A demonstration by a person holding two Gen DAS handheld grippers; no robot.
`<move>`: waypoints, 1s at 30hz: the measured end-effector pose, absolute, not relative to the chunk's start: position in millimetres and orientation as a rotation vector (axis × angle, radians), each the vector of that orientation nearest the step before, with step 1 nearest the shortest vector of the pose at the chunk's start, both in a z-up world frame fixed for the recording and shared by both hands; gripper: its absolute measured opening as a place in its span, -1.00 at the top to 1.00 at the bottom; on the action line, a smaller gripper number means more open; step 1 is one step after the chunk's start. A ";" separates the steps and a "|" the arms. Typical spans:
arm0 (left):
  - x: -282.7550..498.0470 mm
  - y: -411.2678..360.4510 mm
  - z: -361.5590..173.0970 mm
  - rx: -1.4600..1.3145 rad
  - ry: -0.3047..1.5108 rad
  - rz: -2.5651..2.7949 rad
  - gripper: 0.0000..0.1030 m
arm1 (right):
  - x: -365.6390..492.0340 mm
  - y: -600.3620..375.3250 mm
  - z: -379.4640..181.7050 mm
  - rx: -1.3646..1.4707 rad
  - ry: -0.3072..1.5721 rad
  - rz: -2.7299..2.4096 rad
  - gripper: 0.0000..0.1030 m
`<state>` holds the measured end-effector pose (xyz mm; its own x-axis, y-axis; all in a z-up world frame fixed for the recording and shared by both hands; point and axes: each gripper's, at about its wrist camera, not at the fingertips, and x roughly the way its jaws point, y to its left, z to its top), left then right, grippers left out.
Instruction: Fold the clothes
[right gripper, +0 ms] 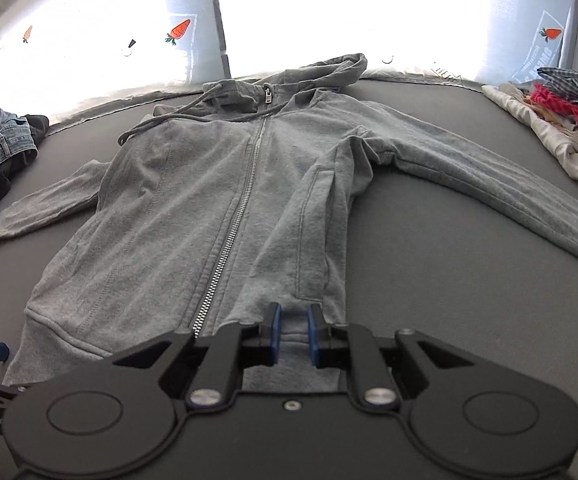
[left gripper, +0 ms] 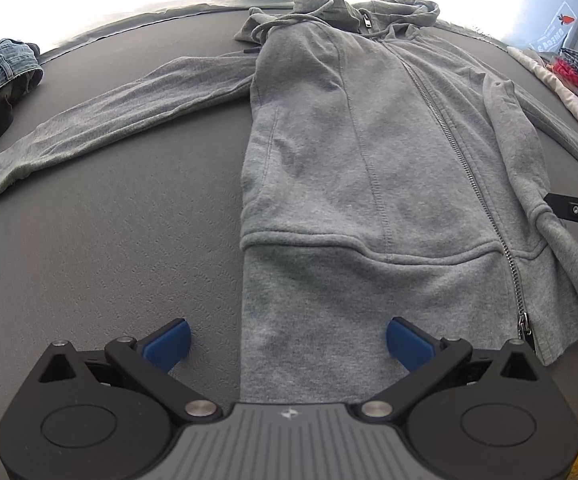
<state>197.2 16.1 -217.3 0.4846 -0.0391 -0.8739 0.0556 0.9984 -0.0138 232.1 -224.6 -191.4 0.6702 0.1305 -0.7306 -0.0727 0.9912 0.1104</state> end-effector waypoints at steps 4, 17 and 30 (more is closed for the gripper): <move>197.6 15.9 -217.4 0.017 1.064 -0.057 -1.00 | 231.6 -248.9 -196.1 0.193 0.858 0.055 0.07; 199.2 15.6 -218.8 0.010 1.060 -0.040 -1.00 | 234.5 -284.5 -206.7 0.497 0.901 0.161 0.61; 203.3 17.3 -217.2 0.008 1.081 -0.049 -1.00 | 194.7 -305.7 -185.6 0.108 0.875 -0.136 0.61</move>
<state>203.3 17.4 -217.2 0.4696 -0.0364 -0.8821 0.0440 0.9989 -0.0178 194.7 -305.7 -185.6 0.6330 -0.0742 -0.7706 0.1628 0.9859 0.0388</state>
